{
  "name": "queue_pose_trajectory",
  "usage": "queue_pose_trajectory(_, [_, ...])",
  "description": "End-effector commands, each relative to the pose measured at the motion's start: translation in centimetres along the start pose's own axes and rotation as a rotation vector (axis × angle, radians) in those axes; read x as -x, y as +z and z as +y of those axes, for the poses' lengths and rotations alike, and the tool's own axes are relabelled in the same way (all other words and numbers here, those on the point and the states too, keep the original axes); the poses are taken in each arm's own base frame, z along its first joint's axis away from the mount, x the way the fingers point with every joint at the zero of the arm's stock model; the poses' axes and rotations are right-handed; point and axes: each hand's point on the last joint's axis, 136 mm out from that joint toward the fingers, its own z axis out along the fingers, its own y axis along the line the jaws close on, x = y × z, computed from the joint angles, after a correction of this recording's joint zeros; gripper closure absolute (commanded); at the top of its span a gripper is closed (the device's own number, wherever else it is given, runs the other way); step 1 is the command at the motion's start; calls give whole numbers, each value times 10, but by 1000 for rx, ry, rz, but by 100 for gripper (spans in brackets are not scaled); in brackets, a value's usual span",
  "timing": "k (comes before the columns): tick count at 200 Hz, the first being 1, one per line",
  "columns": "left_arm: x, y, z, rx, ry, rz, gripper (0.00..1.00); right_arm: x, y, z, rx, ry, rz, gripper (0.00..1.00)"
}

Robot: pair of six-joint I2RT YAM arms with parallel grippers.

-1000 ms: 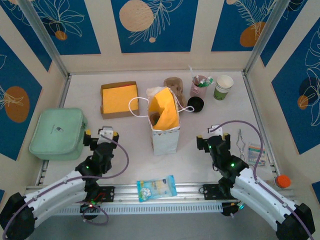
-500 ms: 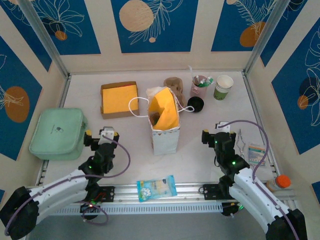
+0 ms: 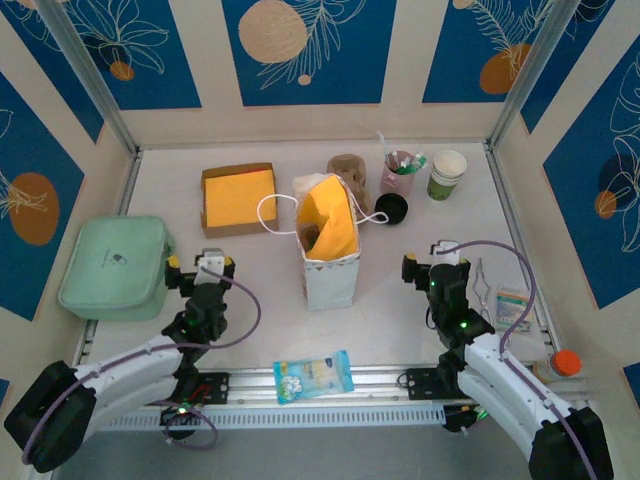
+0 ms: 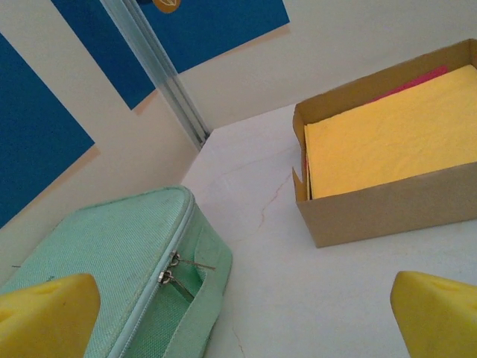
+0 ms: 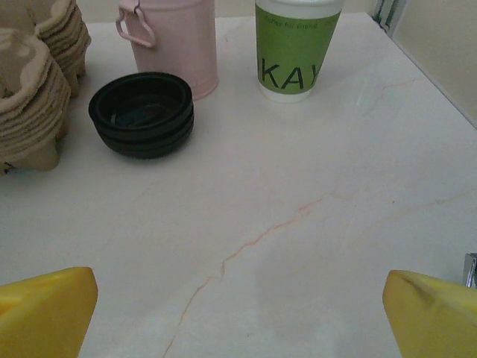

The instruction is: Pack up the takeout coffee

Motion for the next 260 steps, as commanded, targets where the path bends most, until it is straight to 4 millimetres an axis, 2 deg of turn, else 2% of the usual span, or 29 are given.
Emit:
queue_pose_trajectory(1, [5, 2, 2, 1, -37, -28, 0, 16, 0, 1, 9, 20, -80, 1])
queue_pose_trajectory(113, [7, 17, -3, 1, -54, -50, 0, 25, 9, -10, -5, 81, -161, 1])
queue_pose_trajectory(260, [8, 27, -5, -1, -79, -68, 0, 26, 21, -6, 2, 73, -136, 1])
